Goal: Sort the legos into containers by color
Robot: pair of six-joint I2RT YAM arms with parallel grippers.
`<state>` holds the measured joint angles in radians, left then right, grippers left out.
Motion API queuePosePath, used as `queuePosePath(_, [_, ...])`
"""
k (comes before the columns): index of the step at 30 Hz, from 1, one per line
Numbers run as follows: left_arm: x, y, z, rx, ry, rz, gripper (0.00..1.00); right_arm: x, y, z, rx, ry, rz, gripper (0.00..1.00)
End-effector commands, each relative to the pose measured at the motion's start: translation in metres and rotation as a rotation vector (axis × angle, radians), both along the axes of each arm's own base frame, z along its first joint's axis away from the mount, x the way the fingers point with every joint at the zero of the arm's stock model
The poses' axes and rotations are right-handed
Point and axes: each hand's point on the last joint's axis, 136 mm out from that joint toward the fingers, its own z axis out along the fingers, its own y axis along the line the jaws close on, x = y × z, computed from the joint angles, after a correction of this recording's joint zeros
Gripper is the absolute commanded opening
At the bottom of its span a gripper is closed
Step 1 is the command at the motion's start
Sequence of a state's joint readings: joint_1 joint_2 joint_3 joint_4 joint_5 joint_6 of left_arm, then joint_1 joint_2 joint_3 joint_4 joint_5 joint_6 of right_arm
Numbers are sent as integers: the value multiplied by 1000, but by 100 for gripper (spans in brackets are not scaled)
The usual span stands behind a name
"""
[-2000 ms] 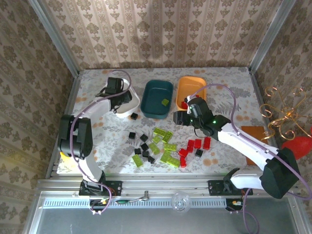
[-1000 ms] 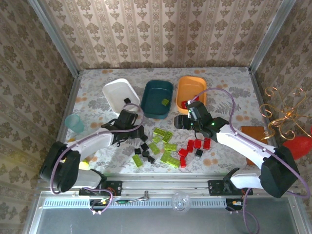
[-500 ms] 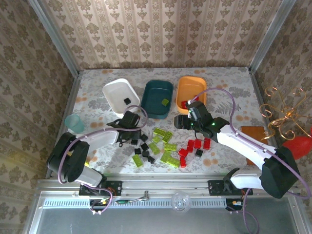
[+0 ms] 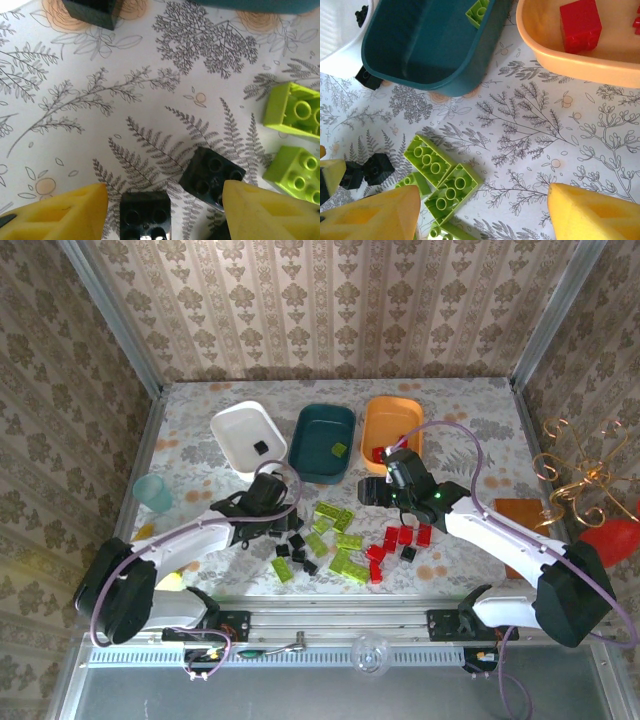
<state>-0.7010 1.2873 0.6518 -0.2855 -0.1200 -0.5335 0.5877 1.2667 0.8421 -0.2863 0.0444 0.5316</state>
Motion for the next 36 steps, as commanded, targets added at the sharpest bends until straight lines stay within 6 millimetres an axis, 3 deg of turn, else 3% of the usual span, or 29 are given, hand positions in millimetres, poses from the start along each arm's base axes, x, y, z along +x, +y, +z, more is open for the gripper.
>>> queuePosePath(1, [-22,14,-22,51,78,15,64,-1,0,1,9,-12,-7,70])
queuePosePath(7, [-26,18,-39,64,97,23,65,-2,-1,-1,5,-9,-8,70])
queuePosePath(13, [-18,15,-49,68,102,22,62,-2,-1,-1,6,-6,-9,70])
queuePosePath(17, [-13,11,-54,61,106,19,56,-3,-2,-2,3,-7,-10,70])
queuePosePath(22, [-10,8,-51,48,101,15,41,-3,-4,-4,-3,-7,-15,70])
queuePosePath(26, [1,7,-27,-5,56,33,33,-2,-4,-4,-4,-8,-18,70])
queuePosePath(29, [22,10,2,-83,1,75,31,-2,-3,-4,-3,-9,-19,70])
queuePosePath(34, [74,22,67,-161,-148,156,31,-2,-3,-10,-6,1,-22,70])
queuePosePath(36, [97,31,82,-166,-185,197,32,-2,-4,-12,-7,7,-23,70])
